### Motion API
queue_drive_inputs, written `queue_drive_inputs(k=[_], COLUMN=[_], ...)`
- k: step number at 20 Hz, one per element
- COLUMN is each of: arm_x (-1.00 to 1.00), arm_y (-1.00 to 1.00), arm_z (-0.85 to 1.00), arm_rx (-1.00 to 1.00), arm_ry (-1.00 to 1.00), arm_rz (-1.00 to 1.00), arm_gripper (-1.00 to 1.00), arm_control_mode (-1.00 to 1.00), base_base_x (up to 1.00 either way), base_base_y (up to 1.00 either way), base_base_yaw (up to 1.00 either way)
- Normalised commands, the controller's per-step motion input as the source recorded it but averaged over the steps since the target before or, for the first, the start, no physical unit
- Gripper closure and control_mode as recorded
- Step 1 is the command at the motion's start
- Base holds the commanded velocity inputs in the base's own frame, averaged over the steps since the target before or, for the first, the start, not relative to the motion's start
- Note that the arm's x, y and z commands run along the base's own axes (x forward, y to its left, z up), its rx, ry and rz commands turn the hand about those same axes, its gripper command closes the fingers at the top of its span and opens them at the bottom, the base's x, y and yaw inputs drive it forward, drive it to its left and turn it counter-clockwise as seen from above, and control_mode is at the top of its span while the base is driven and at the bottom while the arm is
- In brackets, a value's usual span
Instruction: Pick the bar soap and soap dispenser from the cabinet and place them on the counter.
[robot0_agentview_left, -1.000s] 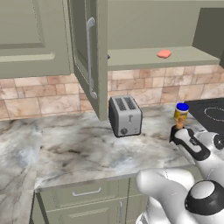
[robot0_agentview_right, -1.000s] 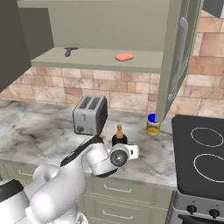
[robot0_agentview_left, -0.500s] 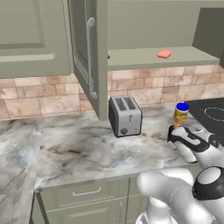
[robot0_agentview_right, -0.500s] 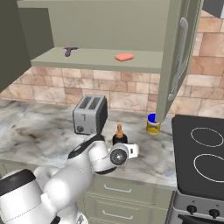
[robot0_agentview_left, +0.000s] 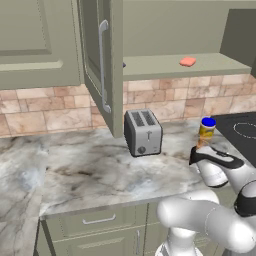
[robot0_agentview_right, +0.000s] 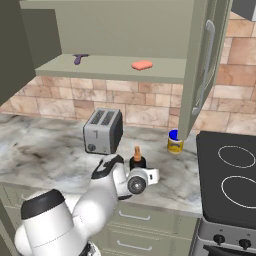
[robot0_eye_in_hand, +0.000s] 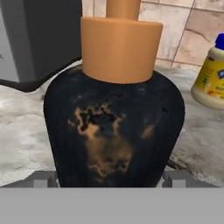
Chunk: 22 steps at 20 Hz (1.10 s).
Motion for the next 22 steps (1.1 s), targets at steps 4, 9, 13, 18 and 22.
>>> queue_drive_inputs(k=[4,9,13,18,22], arm_x=[0.12,0.16,0.06,0.00,-0.03], arm_y=[0.00,0.00,0.01,0.05,0.00], arm_z=[-0.24,-0.26,-0.18,-0.13,-0.01], arm_rx=[0.00,0.00,0.00,0.00,0.00], arm_ry=[0.00,-0.02,-0.01,-0.05,-0.02], arm_rz=[0.00,0.01,0.01,0.02,0.00], arm_gripper=[1.00,1.00,1.00,1.00,-1.00], arm_control_mode=[-1.00,-1.00,-1.00,-1.00,-1.00], base_base_x=[0.00,0.00,0.00,0.00,0.00], base_base_y=[0.00,0.00,0.00,0.00,0.00], base_base_yaw=[0.00,0.00,0.00,0.00,0.00])
